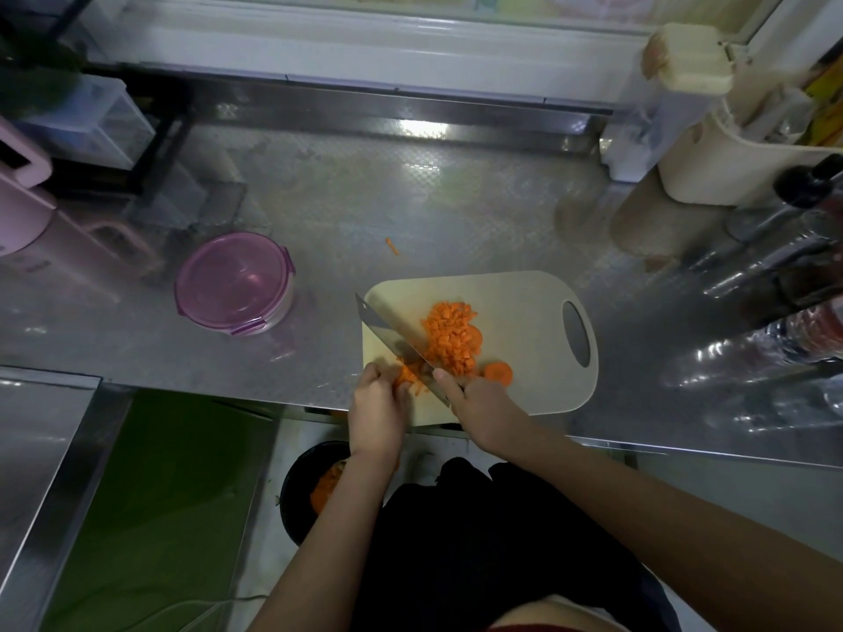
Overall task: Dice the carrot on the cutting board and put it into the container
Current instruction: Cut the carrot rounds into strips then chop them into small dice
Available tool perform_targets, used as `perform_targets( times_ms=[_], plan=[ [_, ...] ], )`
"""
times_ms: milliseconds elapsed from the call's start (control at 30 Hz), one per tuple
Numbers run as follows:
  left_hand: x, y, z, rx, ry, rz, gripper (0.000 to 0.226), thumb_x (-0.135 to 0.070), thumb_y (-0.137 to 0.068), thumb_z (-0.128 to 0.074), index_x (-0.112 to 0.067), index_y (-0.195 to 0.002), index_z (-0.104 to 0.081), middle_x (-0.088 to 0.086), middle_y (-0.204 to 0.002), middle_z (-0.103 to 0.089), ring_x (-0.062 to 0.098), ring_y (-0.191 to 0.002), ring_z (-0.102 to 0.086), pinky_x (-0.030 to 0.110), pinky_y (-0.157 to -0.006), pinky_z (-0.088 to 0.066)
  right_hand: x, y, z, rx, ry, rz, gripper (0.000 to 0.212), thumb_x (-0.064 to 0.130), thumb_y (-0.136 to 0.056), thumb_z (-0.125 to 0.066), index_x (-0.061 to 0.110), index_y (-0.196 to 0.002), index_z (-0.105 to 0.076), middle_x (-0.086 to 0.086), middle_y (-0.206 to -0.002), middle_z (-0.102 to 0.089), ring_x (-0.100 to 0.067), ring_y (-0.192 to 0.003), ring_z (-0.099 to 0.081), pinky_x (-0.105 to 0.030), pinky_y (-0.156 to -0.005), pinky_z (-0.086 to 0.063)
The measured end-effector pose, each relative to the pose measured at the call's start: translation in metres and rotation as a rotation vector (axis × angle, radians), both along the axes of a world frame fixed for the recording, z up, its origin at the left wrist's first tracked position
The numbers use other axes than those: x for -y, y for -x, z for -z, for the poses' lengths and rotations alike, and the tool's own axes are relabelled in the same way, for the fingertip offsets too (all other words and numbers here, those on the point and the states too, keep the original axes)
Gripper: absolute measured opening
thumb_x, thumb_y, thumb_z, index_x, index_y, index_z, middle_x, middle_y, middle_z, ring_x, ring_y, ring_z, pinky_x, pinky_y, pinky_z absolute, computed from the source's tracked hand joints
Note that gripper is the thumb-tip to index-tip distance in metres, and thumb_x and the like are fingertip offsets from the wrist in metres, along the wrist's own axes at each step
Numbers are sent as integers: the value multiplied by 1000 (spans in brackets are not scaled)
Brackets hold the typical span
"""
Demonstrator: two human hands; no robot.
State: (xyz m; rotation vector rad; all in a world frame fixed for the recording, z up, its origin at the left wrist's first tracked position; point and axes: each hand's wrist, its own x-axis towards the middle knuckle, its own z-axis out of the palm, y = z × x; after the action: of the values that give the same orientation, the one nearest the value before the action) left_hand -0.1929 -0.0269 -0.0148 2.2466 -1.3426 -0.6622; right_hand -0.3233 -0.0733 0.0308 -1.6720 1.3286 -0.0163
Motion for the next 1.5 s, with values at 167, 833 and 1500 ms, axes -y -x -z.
perform_targets(
  times_ms=[167,833,1500],
  plan=[
    [4,0,-2,32,-25,14,23,-11,-89,-56,-5,-109,-67,13,-102,-57,31,-92,-57,35,-78,-45,-2,-1,2,-64,-26,-21,58,46,-99,-28,-1,-119,-56,-10,-92,-51,-32,-106,-58,-27,-76,-33],
    [4,-5,3,24,0,27,22,-9,-88,-59,-6,-107,-69,11,-108,-59,28,-94,-58,31,-82,-44,2,-7,7,13,-73,65,33,48,-98,-30,37,-68,-25,16,-70,-32,1,-62,-33,-11,-58,-27],
    [6,-5,-2,-100,83,-34,29,-16,-80,-71,-6,-106,-69,9,-99,-62,22,-88,-60,22,-87,-42,11,-3,1,7,21,90,54,42,-100,-30,6,-67,-52,-1,-54,-36,-11,-48,-35,-21,-55,-32]
  ],
)
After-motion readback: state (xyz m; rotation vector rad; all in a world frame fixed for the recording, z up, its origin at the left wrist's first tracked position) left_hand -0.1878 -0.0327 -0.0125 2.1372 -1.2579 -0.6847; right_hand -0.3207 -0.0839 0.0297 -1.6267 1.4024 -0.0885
